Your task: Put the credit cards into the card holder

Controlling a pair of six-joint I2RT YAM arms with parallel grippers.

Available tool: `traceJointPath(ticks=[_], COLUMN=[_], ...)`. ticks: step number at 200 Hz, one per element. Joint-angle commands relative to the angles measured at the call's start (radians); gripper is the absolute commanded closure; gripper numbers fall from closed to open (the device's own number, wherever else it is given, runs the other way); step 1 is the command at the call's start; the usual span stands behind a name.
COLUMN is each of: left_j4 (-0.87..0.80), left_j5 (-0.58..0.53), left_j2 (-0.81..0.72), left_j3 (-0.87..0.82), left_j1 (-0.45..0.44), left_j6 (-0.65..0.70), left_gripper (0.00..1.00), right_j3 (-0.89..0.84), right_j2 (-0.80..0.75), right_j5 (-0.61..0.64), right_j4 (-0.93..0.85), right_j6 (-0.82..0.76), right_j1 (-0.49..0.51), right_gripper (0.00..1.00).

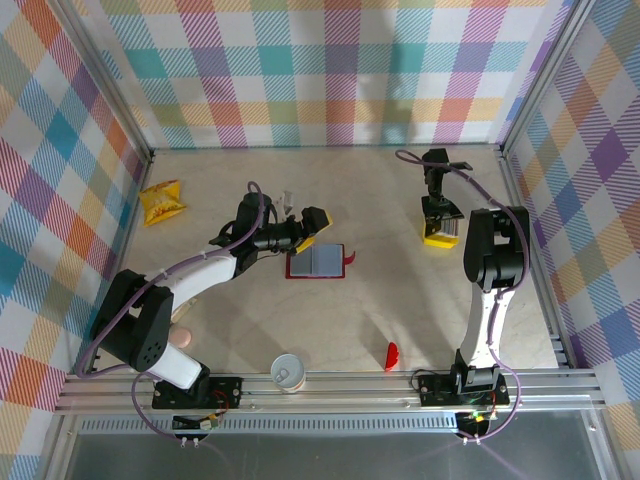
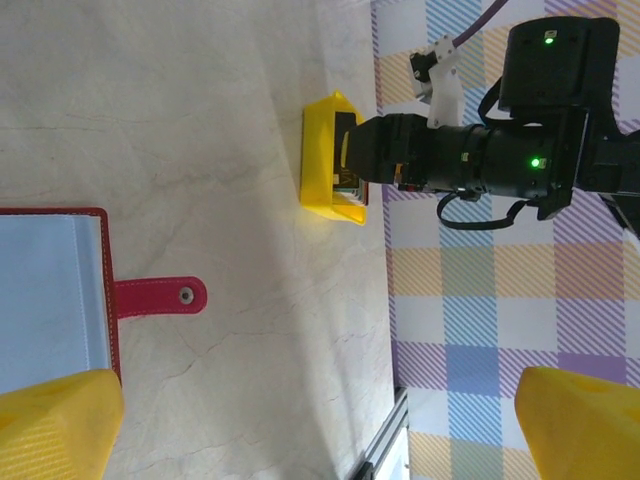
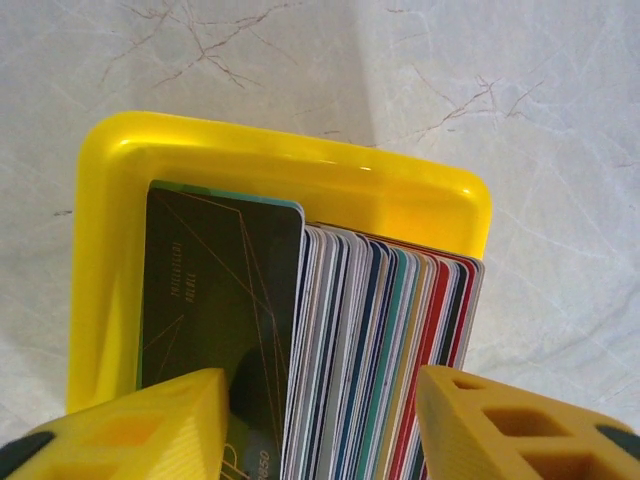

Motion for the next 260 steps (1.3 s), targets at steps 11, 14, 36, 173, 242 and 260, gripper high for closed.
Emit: traceJointPath(ticks=[11,14,36,173,242,260], left_j4=[-0.058,-0.064,-0.083,-0.086,-0.084,-0.084], left_j5=[-0.002,-0.002,-0.003,0.004,0.003,-0.004], left_j2=[-0.05,-0.053,-0.062,-0.06,-0.06,-0.066], left_j3=[0.038,0.04,0.044,0.051,0.046,0.042], left_j1=[-0.009,-0.008,-0.009,-0.01,-0.01,-0.01], left_j6=[0.058,0.061,0.074,0.078,0.075,0.075], left_gripper=[0.0,0.0,0.0,0.0,0.0,0.0], right_j3=[0.007,0.008,0.006,0.011,0.021,0.022], right_j2=[-0.044,-0.043,-0.042,-0.064,-0.081,-0.107], right_j5=[0.015,0.012,0.007,-0.01,-0.063,-0.077], right_j4=[0.004,0.005,0.003,0.019,-0.01,-0.024], right_j6=[-0.004,-0.005,-0.003,0.003,0.052,0.08], right_j1=[-0.004,-0.003,-0.005,-0.003,-0.001,-0.001], right_gripper=[0.6,0.62,0.74,0.89,1.0,1.0])
